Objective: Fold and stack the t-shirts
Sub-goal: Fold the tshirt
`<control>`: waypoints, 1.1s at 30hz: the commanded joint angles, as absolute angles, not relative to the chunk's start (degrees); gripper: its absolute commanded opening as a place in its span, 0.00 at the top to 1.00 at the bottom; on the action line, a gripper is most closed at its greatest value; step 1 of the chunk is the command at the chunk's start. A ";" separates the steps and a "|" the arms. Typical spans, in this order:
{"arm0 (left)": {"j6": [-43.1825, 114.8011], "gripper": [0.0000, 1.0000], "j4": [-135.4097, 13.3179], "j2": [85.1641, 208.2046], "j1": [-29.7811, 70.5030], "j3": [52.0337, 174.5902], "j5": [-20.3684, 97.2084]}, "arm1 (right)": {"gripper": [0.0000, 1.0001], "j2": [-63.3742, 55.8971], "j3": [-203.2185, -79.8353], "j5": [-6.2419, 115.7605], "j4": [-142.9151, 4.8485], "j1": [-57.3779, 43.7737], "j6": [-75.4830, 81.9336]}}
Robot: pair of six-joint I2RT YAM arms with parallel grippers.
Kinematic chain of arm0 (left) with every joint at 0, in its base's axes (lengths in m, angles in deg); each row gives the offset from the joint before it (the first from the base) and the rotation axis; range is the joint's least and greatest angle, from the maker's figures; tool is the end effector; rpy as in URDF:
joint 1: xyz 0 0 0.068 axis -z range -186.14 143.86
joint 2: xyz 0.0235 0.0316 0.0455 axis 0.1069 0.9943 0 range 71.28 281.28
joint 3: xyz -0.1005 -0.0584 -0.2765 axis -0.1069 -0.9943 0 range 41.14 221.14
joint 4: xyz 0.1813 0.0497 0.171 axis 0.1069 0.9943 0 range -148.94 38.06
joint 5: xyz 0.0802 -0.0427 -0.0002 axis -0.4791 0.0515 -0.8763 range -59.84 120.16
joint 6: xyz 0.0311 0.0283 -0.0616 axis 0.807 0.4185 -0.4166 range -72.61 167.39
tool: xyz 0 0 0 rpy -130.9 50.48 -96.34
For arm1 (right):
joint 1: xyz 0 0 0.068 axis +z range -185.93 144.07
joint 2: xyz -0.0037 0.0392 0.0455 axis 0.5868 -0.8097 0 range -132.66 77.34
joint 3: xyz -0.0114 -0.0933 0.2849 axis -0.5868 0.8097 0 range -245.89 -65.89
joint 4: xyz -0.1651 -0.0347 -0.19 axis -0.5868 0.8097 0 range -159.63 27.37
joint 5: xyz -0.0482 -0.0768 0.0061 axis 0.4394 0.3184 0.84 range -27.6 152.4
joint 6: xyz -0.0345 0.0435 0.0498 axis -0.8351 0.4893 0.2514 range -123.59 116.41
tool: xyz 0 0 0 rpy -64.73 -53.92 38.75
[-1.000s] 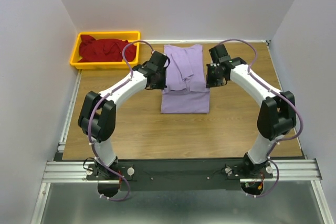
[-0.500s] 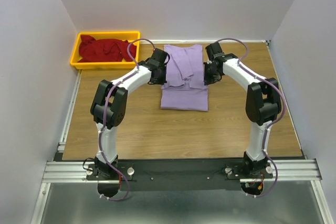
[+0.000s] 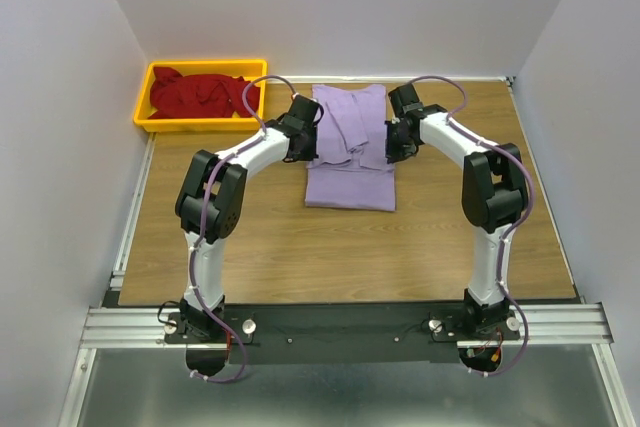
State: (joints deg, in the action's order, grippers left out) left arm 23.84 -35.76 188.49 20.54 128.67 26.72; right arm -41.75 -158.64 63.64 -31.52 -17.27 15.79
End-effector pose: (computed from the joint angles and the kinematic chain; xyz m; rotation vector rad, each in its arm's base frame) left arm 0.4231 -0.2083 0.1990 0.0433 2.5146 -0.2901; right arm 0.4363 0.1458 0.1940 0.0236 2.7079 0.1725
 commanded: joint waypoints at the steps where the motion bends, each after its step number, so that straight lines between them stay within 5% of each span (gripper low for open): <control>1: 23.48 1.00 -37.76 185.71 19.88 127.54 23.39 | 0.99 -38.77 -160.90 65.92 -32.80 -17.74 15.04; 22: 22.25 0.99 -44.97 190.46 19.09 127.54 24.18 | 0.97 -44.03 -163.45 69.70 -35.79 -17.74 15.48; 24: 22.17 0.92 -45.06 191.42 19.09 127.54 24.18 | 0.95 -44.65 -163.45 69.70 -36.23 -17.74 15.31; 25: 21.90 0.76 -45.23 191.51 19.00 127.28 24.18 | 0.92 -45.26 -163.45 69.61 -36.67 -17.74 15.05; 28: 21.29 0.57 -44.97 190.55 19.09 126.66 23.75 | 0.84 -45.09 -163.72 69.17 -36.76 -17.74 14.08; 33: 19.97 0.56 -43.57 184.67 19.17 124.73 23.04 | 0.69 -39.21 -160.91 70.22 -37.72 -17.12 13.64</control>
